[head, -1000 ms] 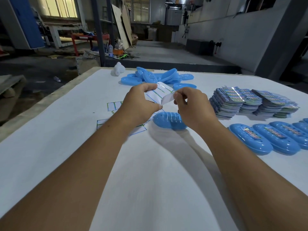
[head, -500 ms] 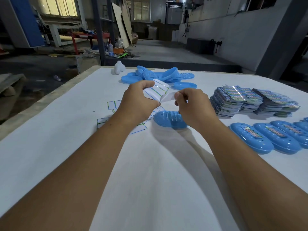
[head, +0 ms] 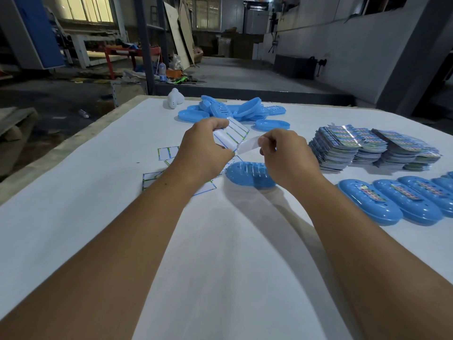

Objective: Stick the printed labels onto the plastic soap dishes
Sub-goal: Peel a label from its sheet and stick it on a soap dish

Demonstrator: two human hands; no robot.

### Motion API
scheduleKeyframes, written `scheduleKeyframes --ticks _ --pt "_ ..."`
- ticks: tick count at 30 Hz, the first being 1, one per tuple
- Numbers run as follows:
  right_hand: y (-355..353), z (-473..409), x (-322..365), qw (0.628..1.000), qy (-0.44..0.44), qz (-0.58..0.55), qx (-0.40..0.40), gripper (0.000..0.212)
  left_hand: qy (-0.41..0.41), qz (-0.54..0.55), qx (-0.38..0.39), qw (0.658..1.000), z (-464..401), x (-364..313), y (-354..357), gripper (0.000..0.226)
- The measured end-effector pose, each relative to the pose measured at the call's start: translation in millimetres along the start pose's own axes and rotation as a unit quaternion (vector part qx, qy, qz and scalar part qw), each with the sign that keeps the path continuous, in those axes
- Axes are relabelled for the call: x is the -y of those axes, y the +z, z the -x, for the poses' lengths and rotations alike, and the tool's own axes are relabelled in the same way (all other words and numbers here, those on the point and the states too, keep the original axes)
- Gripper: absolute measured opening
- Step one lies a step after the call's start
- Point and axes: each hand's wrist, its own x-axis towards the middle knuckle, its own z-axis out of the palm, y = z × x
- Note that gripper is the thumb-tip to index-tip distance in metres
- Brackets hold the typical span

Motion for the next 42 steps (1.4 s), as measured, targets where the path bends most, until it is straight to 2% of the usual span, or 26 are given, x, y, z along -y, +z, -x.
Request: scheduleKeyframes --ticks 10,16,18,21,23,25,27,28,29,31,32,34,36,42 --pt "0.0 -1.6 -3.7 0.998 0.007 0.055 -0.009 0.031 -0.008 -0.024 0.006 1.0 -1.0 2.1 -1.1 0.064" --pt "-7.0 -5.5 -12.9 0.998 0.051 -0.001 -0.032 0.028 -0.057 -0.07 0.003 0.996 -5.3 11.9 -12.2 0.063" --pt "-4.5 -4.6 -11.1 0.998 0.05 -0.02 -0.027 0.031 -0.091 -0.114 0.002 0.989 -6.0 12.8 -16.2 0.052" --pt "-1.8 -2.3 -7.8 0.998 0.044 -0.031 -0.025 0.032 -0.121 -0.221 0.033 0.967 -6.2 14.4 -21.7 0.02" --pt "-2.1 -1.7 -6.8 0.998 0.045 -0.042 -0.028 0.031 -0.136 -0.285 0.062 0.947 -4.4 17.4 -24.5 0.024" --pt "-2.1 -1.4 -6.5 0.997 0.046 -0.051 -0.031 0.031 -0.143 -0.375 0.084 0.912 -2.5 20.4 -24.9 0.036" --pt "-2.0 -0.9 -5.2 0.997 0.043 -0.048 -0.036 0.031 -0.137 -0.436 0.076 0.886 -1.7 21.4 -23.2 0.041" --pt "-2.1 -0.3 -4.0 0.998 0.04 -0.043 -0.04 0.031 -0.122 -0.419 0.054 0.898 -2.1 19.2 -21.7 0.04" --pt "-2.1 0.7 -2.5 0.998 0.036 -0.034 -0.045 0.031 -0.101 -0.365 0.025 0.925 -3.0 16.2 -19.2 0.035" --pt "-1.7 2.9 1.0 0.998 0.026 -0.013 -0.061 0.031 -0.07 -0.163 -0.002 0.984 -3.0 7.1 -11.5 0.021" --pt "-1.4 3.5 2.6 0.997 0.019 -0.002 -0.07 0.031 -0.076 -0.055 0.012 0.996 -1.3 0.7 -7.3 0.019" --pt "-0.4 3.7 4.6 0.997 0.003 0.011 -0.08 0.03 -0.102 0.084 0.053 0.99 3.5 -8.0 0.2 0.018" --pt "1.0 3.8 5.7 0.997 -0.017 0.017 -0.079 0.029 -0.112 0.142 0.073 0.981 5.4 -8.7 6.2 0.013" --pt "3.5 5.4 7.6 0.997 -0.032 -0.005 -0.069 0.029 -0.121 0.16 0.075 0.977 4.1 -9.2 10.5 0.011"
